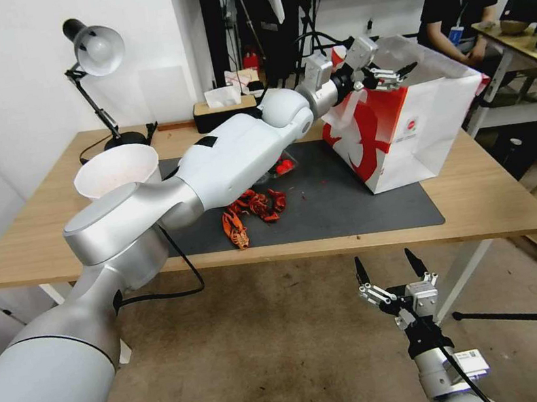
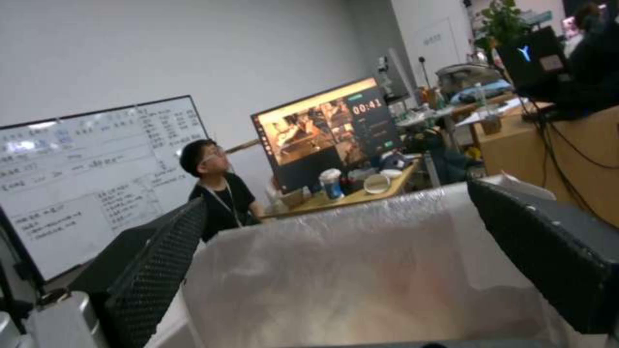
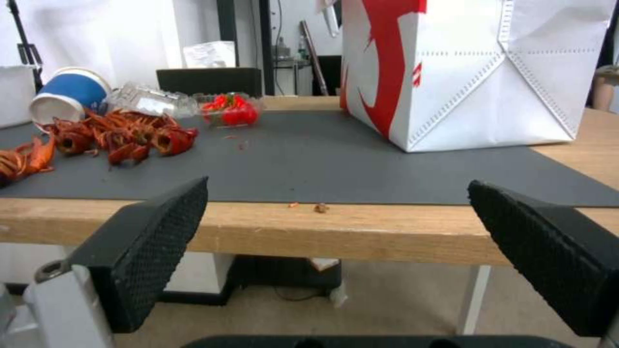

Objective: Pick up the trash from the table and place it into the takeout bag.

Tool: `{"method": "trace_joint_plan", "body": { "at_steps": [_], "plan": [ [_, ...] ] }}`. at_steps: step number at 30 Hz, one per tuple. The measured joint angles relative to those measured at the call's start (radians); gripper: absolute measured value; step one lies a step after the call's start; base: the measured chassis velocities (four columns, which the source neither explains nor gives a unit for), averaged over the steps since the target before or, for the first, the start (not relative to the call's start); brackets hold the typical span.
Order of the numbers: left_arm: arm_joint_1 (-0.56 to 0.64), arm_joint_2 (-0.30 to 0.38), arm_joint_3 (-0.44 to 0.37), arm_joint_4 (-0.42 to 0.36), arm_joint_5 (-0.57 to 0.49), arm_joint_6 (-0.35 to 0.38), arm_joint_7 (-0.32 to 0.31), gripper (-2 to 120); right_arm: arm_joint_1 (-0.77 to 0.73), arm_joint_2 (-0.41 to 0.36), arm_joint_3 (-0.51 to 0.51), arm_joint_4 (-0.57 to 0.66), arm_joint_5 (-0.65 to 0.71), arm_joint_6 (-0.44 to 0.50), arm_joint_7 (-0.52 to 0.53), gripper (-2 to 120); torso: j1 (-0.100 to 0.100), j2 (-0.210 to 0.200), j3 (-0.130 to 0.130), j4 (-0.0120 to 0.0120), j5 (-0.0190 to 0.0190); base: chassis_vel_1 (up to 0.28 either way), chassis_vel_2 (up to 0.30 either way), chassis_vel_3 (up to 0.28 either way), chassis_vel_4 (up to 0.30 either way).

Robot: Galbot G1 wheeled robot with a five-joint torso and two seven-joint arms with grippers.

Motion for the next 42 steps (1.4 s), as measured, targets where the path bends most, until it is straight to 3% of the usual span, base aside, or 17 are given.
{"method": "trace_joint_plan", "body": {
  "at_steps": [4, 6, 11, 13, 14, 16, 17, 19, 20, 22, 23, 24, 26, 27, 29, 37, 42],
  "plan": [
    [0.000, 0.003, -0.015, -0.010, -0.003, 0.002, -0.024, 100, -0.002, 0.000, 0.000, -0.001, 0.000, 0.000, -0.001, 100, 0.000, 0.000, 0.000, 0.0000, 0.0000, 0.000, 0.000, 0.000, 0.000],
    [0.006, 0.008, -0.038, -0.027, -0.036, 0.022, -0.096, 100, -0.002, 0.001, 0.000, -0.001, 0.000, 0.000, -0.001, 100, 0.000, 0.000, 0.000, -0.0001, 0.0000, 0.000, 0.000, 0.000, 0.000],
    [0.029, 0.034, -0.073, -0.056, -0.043, 0.038, -0.168, 100, -0.003, 0.002, -0.006, -0.001, 0.000, 0.000, -0.001, 100, 0.000, 0.000, 0.000, -0.0003, -0.0001, 0.000, 0.000, 0.000, 0.000],
    [0.062, 0.088, -0.102, -0.140, -0.018, 0.126, -0.309, 100, -0.002, 0.001, -0.006, -0.001, 0.000, -0.001, -0.001, 100, 0.000, 0.000, 0.000, 0.0004, -0.0001, 0.000, 0.000, 0.000, 0.000],
    [0.062, 0.088, -0.102, -0.140, -0.018, 0.126, -0.309, 100, -0.002, 0.001, -0.006, -0.001, 0.000, -0.001, -0.001, 100, 0.000, 0.000, 0.000, 0.0004, -0.0001, 0.000, 0.000, 0.000, 0.000],
    [0.105, 0.148, -0.134, -0.244, 0.014, 0.228, -0.482, 100, -0.002, 0.003, -0.001, -0.004, 0.002, -0.003, -0.001, 100, 0.000, 0.000, 0.000, 0.0000, -0.0002, 0.000, 0.000, 0.000, 0.000],
    [0.105, 0.148, -0.134, -0.244, 0.014, 0.228, -0.482, 100, -0.002, 0.003, -0.001, -0.004, 0.002, -0.003, -0.001, 100, 0.000, 0.000, 0.000, 0.0000, -0.0002, 0.000, 0.000, 0.000, 0.000],
    [0.154, 0.192, -0.159, -0.339, 0.039, 0.285, -0.639, 100, -0.003, 0.004, 0.000, -0.006, 0.003, -0.003, -0.001, 100, 0.000, 0.000, 0.000, 0.0003, -0.0002, 0.000, 0.000, 0.000, 0.000],
    [0.154, 0.192, -0.159, -0.339, 0.039, 0.285, -0.639, 100, -0.003, 0.004, 0.000, -0.006, 0.003, -0.003, -0.001, 100, 0.000, 0.000, 0.000, 0.0003, -0.0002, 0.000, 0.000, 0.000, 0.000],
    [0.216, 0.240, -0.177, -0.456, 0.084, 0.343, -0.797, 100, -0.004, 0.002, 0.000, -0.006, 0.005, -0.003, -0.001, 100, 0.000, 0.000, 0.000, 0.0000, -0.0003, 0.000, 0.000, 0.000, 0.000],
    [0.216, 0.240, -0.177, -0.456, 0.084, 0.343, -0.797, 100, -0.004, 0.002, 0.000, -0.006, 0.005, -0.003, -0.001, 100, 0.000, 0.000, 0.000, 0.0000, -0.0003, 0.000, 0.000, 0.000, 0.000],
    [0.252, 0.262, -0.177, -0.526, 0.114, 0.366, -0.916, 100, -0.004, 0.002, 0.000, -0.006, 0.006, -0.003, -0.001, 100, 0.000, 0.000, 0.000, 0.0000, -0.0002, 0.000, 0.000, 0.000, 0.000],
    [0.280, 0.281, -0.178, -0.577, 0.133, 0.388, -0.995, 100, -0.005, 0.002, -0.001, -0.006, 0.006, -0.003, -0.002, 100, 0.000, 0.000, 0.000, -0.0001, 0.0001, 0.000, 0.000, 0.000, 0.000],
    [0.280, 0.281, -0.178, -0.577, 0.133, 0.388, -0.995, 100, -0.005, 0.002, -0.001, -0.006, 0.006, -0.003, -0.002, 100, 0.000, 0.000, 0.000, -0.0001, 0.0001, 0.000, 0.000, 0.000, 0.000],
    [0.341, 0.322, -0.189, -0.666, 0.166, 0.417, -1.100, 100, -0.015, 0.002, 0.001, -0.006, 0.006, -0.002, -0.003, 100, 0.000, 0.000, 0.000, -0.0002, 0.0000, 0.000, 0.000, 0.000, 0.000],
    [0.529, 0.482, -0.267, -0.868, 0.196, 0.445, -1.126, 100, -0.036, -0.003, 0.008, 0.016, 0.009, 0.000, -0.008, 100, 0.000, 0.000, 0.000, 0.0001, -0.0002, 0.000, 0.000, 0.000, 0.000],
    [0.643, 0.562, -0.323, -0.940, 0.224, 0.449, -1.111, 100, -0.042, -0.005, 0.007, 0.021, 0.004, -0.001, -0.010, 100, 0.000, 0.000, 0.000, 0.0002, 0.0000, 0.000, 0.000, 0.000, 0.000]
  ]
}}
